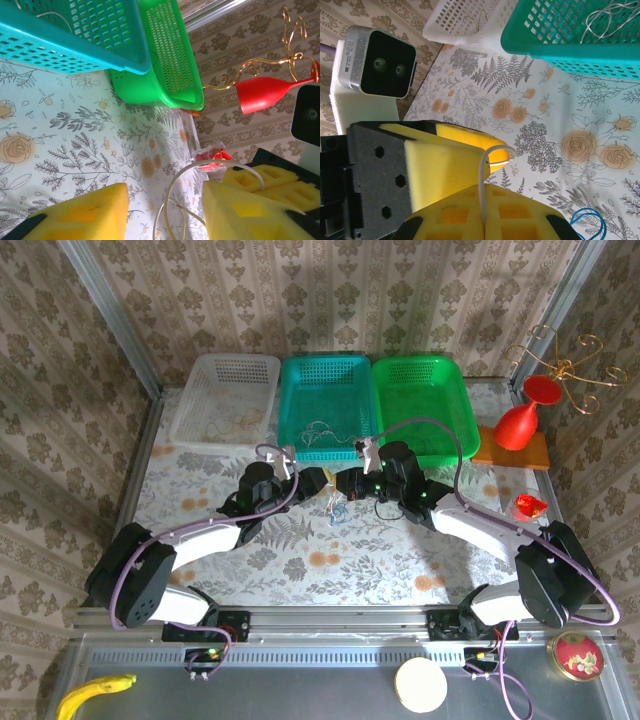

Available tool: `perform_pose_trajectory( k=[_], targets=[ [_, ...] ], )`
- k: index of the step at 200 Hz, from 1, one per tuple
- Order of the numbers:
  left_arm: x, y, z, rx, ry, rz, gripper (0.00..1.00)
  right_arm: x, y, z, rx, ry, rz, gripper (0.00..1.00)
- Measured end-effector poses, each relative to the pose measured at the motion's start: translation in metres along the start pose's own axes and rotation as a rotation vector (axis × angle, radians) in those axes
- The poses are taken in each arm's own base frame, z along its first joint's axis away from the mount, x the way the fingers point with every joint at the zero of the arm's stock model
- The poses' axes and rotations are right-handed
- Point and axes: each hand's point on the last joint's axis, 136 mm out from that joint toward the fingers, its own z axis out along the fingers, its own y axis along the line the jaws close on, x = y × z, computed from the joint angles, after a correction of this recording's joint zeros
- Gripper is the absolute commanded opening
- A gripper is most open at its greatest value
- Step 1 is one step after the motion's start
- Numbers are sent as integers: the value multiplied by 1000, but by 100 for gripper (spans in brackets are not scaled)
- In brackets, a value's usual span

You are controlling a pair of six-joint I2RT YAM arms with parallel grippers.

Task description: Untangle the cables

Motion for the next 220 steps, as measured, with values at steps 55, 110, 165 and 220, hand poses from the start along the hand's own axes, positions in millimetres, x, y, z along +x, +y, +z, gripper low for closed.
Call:
perform_pose_trajectory(
  k=[55, 110, 165, 220],
  targets=[
    [-8, -4, -3, 11, -25, 2, 0, -2, -9, -2, 15, -12, 9, 0],
    [-60, -63, -29, 118, -117, 64, 0, 35, -52, 17, 91, 75, 63, 3],
    [-63, -110, -29, 234, -74, 115, 0, 46, -61, 23, 101, 93, 89, 5],
    [-49, -78, -22, 126, -39, 130, 39, 42, -56, 20, 88, 83, 84, 0]
  ],
)
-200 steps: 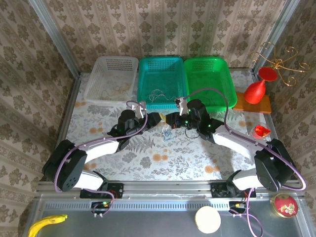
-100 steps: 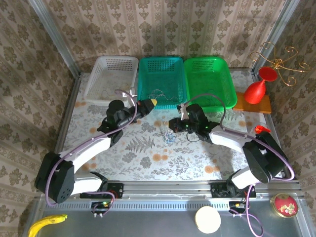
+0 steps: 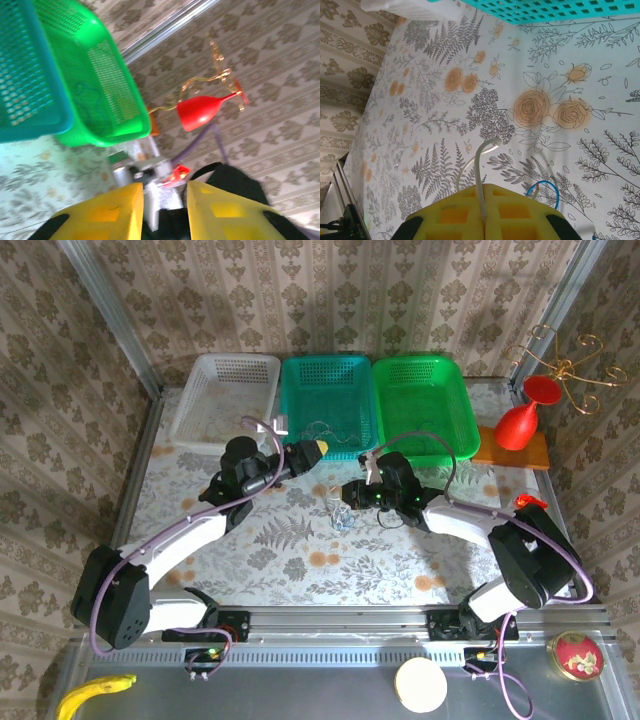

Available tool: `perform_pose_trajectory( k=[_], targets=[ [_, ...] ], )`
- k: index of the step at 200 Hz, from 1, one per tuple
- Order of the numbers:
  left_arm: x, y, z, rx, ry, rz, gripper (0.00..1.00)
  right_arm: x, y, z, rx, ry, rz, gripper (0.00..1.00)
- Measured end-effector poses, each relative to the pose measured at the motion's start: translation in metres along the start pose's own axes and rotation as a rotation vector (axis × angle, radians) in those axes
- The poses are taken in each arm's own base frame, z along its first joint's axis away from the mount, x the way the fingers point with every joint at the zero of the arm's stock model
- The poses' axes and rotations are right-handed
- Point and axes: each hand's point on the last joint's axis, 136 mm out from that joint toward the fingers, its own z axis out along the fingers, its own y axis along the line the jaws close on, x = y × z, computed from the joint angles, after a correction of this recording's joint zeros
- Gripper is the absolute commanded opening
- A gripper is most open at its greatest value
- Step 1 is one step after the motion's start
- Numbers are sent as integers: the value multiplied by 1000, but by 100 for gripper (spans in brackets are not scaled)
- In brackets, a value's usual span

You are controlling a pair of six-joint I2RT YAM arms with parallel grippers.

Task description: Untangle the cables

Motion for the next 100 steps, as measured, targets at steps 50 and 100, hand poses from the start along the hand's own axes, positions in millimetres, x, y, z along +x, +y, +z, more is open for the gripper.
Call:
perform_pose_trajectory(
  k=[50, 100],
  targets=[
    [57, 75, -11, -189, 89, -77, 50, -8, 11, -6, -33, -18, -12, 0],
    [87, 92, 1, -223, 152, -89, 56, -14, 20, -6, -62, -25, -10, 0]
  ],
)
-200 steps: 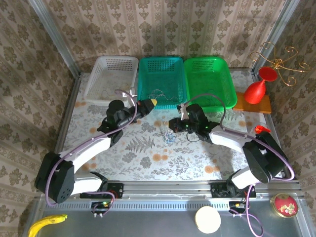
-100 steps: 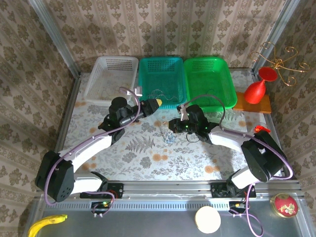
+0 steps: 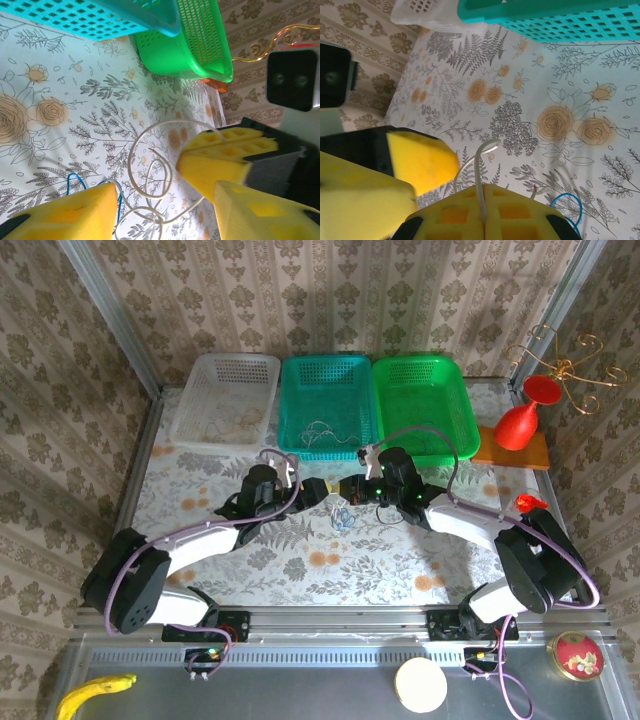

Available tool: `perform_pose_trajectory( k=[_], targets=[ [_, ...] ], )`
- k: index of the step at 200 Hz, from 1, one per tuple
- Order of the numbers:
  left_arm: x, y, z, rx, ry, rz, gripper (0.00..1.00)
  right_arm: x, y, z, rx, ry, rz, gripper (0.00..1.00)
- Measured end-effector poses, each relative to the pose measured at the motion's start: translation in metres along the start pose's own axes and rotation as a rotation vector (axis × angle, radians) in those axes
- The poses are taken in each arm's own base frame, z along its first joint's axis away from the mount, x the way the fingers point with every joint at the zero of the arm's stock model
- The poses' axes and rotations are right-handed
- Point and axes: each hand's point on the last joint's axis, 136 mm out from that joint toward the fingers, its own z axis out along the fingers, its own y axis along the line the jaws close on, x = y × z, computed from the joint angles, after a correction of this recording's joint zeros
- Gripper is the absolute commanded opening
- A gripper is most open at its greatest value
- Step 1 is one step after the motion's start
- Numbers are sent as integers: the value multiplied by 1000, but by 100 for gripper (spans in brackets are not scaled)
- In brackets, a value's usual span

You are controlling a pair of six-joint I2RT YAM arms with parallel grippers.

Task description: Untangle the cables

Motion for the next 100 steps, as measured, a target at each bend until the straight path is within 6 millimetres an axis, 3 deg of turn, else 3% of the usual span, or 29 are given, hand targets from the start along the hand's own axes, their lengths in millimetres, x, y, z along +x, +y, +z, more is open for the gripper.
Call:
perform_pose_trajectory(
  k=[32, 54, 75, 100],
  targets=[
    [5, 10, 13, -11, 6, -15, 55, -3, 4, -2, -11, -8, 3, 0],
    [4, 13, 18, -11, -2, -25, 49, -5, 8, -5, -20, -17, 5, 0],
    [3, 14, 20, -9, -10, -38, 39, -7, 10, -7, -26, -23, 4, 0],
    [-2, 10, 21, 3, -25, -38, 19, -7, 10, -7, -26, -24, 4, 0]
  ],
)
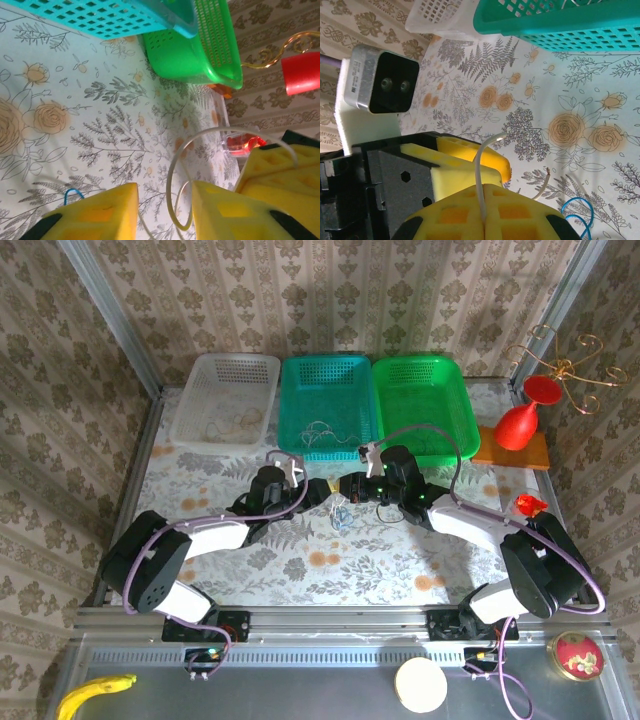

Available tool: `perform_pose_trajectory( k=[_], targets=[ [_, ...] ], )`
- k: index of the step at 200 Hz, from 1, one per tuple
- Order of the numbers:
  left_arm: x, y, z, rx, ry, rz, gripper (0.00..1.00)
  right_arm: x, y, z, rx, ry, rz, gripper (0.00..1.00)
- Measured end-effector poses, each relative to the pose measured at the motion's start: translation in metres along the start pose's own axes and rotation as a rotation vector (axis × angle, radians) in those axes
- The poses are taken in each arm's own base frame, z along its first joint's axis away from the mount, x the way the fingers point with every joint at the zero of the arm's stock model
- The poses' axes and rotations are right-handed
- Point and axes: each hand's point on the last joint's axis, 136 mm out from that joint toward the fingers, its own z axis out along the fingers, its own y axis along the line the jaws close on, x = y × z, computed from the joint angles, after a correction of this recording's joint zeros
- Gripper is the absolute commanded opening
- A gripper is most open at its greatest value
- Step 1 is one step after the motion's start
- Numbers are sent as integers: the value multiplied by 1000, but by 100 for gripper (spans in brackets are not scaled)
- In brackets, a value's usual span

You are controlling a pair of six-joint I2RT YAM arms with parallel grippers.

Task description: Untangle the cables

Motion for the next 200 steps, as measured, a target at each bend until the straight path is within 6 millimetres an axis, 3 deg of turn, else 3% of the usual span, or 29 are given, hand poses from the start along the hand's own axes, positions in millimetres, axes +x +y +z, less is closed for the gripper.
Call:
perform_pose_trajectory(
  k=[24, 74, 109, 150, 176, 200],
  targets=[
    [-6, -7, 1, 17, -16, 7, 0, -1, 1, 0, -4, -6, -3, 0],
    [-17, -27, -9, 55, -44, 26, 0, -5, -2, -1, 0, -18, 0, 0],
    [-37, -71, -27, 139, -88, 75, 0, -7, -6, -1, 8, -20, 11, 26],
    [-53, -125, -36, 255, -101, 130, 0, -1, -15, 8, 19, -3, 24, 38],
    [-51, -143, -37, 288, -85, 145, 0, 1, -18, 10, 25, 4, 31, 44],
    [-49, -146, -37, 294, -76, 147, 0, -2, -15, 10, 19, -4, 25, 48]
  ],
)
